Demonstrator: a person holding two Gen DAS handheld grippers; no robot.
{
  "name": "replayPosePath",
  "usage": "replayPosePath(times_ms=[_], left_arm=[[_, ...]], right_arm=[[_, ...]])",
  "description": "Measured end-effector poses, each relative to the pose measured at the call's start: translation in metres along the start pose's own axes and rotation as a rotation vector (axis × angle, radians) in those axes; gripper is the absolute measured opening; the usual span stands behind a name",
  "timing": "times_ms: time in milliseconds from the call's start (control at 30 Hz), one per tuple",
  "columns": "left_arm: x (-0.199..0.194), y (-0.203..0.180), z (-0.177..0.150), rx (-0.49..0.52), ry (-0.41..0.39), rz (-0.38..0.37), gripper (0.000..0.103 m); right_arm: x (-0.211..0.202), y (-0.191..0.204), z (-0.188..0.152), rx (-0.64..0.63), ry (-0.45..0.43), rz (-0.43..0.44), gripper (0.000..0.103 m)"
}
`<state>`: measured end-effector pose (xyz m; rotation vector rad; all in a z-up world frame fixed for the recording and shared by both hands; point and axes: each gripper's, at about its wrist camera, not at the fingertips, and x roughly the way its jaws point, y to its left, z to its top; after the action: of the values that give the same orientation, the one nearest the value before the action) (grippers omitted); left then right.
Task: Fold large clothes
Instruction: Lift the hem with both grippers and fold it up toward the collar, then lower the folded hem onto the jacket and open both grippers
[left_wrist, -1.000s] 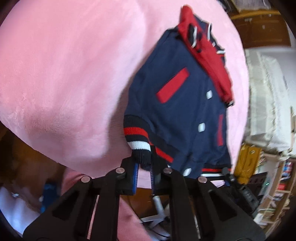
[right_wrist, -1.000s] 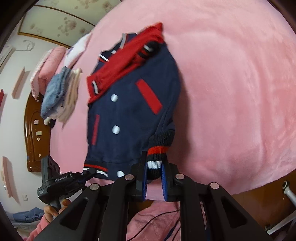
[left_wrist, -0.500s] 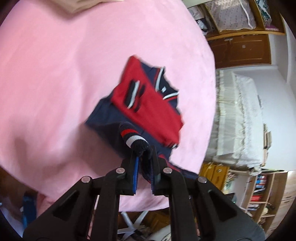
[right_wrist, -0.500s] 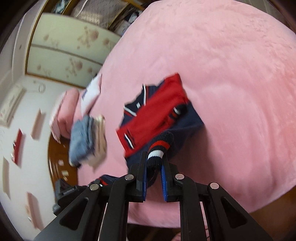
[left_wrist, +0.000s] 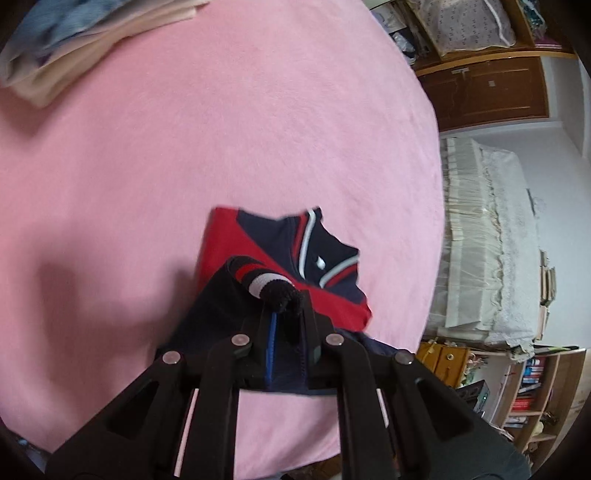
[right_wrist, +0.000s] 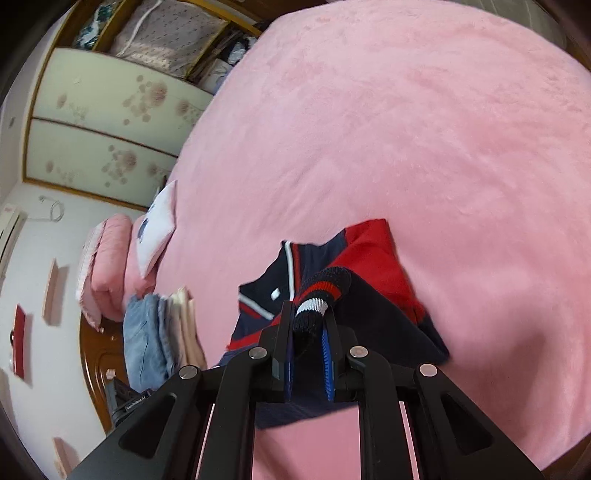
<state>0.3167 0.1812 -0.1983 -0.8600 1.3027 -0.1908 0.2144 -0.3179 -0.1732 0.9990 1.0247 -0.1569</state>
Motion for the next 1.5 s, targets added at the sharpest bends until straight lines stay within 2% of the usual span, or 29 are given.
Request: replayPosePath(times_ms=[200,333,367,400,433,467,500,567,633,767,933,1067,1133,1267,1367,1500], left_arm=[[0.043,-0.009,0.027,-0.003,0.010,0.074,0.008],[0.058,-0.022,0.036,0.041,0.011,0.150,0.011],[0.057,-0.025,0.038,0.046,0.002,0.168,0.020],[0.054,-0.027,0.037,0.051,-0.014,0.181,0.036],[0.049,-0.031,0.038,0.058,-0.046,0.202,0.047],[0.043,-0.033,0.036,0.068,-0.081,0.217,0.067],[0.035,-0.033,0.033,0.080,-0.108,0.221,0.074],[0.024,-0.034,0.028,0.108,-0.133,0.236,0.074],[0.024,-0.029,0.023,0.115,-0.096,0.264,0.074],[0.024,0.001,0.003,0.055,-0.018,0.274,0.074],[0.041,0.038,-0.022,-0.024,0.071,0.293,0.071],[0.057,0.050,-0.036,-0.021,0.095,0.311,0.048],[0.064,0.054,-0.043,-0.012,0.098,0.314,0.043],[0.069,0.061,-0.053,0.014,0.079,0.332,0.019],[0.064,0.071,-0.060,0.006,0.070,0.294,0.015],[0.055,0.072,-0.068,0.011,0.056,0.293,0.013]], right_arm=[[0.049,-0.008,0.030,0.027,0.034,-0.052,0.013],[0.066,-0.014,0.048,0.051,0.052,-0.082,0.013],[0.066,-0.012,0.053,0.040,0.053,-0.089,0.015],[0.066,-0.009,0.057,0.016,0.054,-0.092,0.021],[0.066,-0.007,0.059,-0.014,0.047,-0.101,0.024],[0.064,-0.003,0.061,-0.046,0.029,-0.112,0.033],[0.059,-0.002,0.061,-0.084,0.003,-0.124,0.044],[0.052,0.000,0.065,-0.137,-0.022,-0.136,0.050],[0.045,0.000,0.064,-0.168,-0.009,-0.134,0.051],[0.035,-0.009,0.050,-0.220,0.063,-0.118,0.051],[0.042,-0.033,0.013,-0.253,0.169,-0.160,0.051],[0.051,-0.049,-0.007,-0.233,0.223,-0.178,0.051],[0.055,-0.053,-0.011,-0.234,0.232,-0.190,0.050],[0.053,-0.049,-0.018,-0.248,0.228,-0.192,0.032],[0.058,-0.052,-0.018,-0.267,0.226,-0.203,0.021],[0.057,-0.049,-0.016,-0.274,0.211,-0.206,0.018]])
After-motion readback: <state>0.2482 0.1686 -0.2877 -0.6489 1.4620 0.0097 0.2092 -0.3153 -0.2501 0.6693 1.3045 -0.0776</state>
